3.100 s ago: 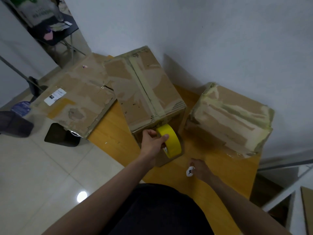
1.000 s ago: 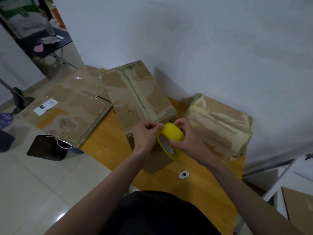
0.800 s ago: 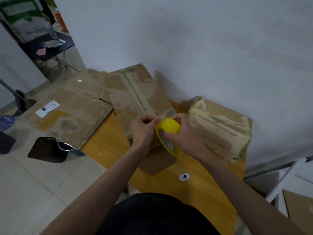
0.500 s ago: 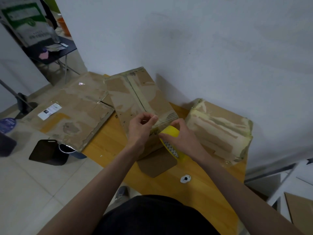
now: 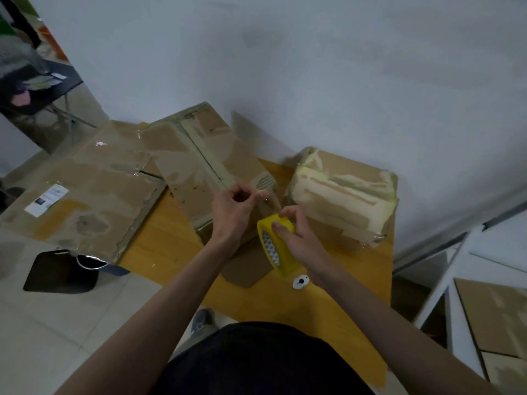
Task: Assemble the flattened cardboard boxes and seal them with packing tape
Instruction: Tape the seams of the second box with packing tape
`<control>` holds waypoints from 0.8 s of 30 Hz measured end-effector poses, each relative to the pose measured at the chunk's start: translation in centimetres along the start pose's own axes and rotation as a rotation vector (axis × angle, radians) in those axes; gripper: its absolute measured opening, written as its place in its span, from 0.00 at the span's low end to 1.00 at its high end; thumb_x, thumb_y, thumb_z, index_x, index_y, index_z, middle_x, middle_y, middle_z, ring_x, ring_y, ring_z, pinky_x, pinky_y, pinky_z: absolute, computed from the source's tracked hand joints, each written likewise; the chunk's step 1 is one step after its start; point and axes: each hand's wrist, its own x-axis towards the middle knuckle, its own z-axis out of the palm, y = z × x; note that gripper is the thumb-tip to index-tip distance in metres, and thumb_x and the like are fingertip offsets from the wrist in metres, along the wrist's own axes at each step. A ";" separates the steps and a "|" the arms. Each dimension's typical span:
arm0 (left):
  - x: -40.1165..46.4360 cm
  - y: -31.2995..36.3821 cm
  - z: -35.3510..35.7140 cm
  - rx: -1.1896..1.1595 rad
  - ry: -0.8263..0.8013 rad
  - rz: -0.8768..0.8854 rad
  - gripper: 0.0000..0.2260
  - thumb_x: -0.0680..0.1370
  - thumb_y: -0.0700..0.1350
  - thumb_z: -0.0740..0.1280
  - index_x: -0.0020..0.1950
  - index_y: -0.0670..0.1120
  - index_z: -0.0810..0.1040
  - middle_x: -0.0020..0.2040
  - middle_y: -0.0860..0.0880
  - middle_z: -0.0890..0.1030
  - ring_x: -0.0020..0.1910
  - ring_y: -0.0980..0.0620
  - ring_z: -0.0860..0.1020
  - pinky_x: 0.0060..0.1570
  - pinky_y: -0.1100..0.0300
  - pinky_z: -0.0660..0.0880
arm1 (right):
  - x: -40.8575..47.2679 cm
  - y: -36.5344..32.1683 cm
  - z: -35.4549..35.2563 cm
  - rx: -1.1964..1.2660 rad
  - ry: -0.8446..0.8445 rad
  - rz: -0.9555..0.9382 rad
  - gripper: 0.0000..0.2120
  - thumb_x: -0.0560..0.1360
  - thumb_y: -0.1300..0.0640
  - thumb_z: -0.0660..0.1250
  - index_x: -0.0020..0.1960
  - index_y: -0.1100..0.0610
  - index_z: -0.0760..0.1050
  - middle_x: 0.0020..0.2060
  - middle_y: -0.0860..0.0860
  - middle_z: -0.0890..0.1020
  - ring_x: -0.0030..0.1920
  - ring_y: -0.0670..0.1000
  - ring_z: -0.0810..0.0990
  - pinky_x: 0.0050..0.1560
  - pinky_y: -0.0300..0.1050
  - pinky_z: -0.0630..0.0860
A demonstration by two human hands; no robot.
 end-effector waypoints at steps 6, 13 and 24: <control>-0.5 -2.8 1.4 0.125 -0.113 -0.143 0.05 0.74 0.47 0.75 0.40 0.49 0.84 0.39 0.52 0.84 0.42 0.54 0.81 0.42 0.59 0.77 | -1.4 3.0 -1.3 0.036 0.017 0.087 0.03 0.84 0.50 0.59 0.57 0.45 0.66 0.65 0.44 0.68 0.59 0.48 0.72 0.54 0.52 0.73; -2.6 -6.5 2.7 0.279 -0.253 -0.304 0.07 0.74 0.49 0.76 0.37 0.50 0.84 0.37 0.53 0.83 0.39 0.58 0.79 0.35 0.65 0.72 | -2.5 6.9 -2.0 0.085 -0.045 0.181 0.04 0.84 0.53 0.60 0.55 0.47 0.65 0.69 0.51 0.67 0.61 0.50 0.72 0.52 0.53 0.68; -3.3 -12.6 2.3 0.690 -0.411 -0.362 0.18 0.72 0.60 0.74 0.51 0.48 0.85 0.48 0.51 0.83 0.50 0.49 0.81 0.52 0.52 0.80 | -2.0 10.7 -0.8 -0.068 -0.163 0.262 0.11 0.84 0.56 0.59 0.63 0.49 0.60 0.63 0.65 0.68 0.59 0.58 0.75 0.48 0.55 0.71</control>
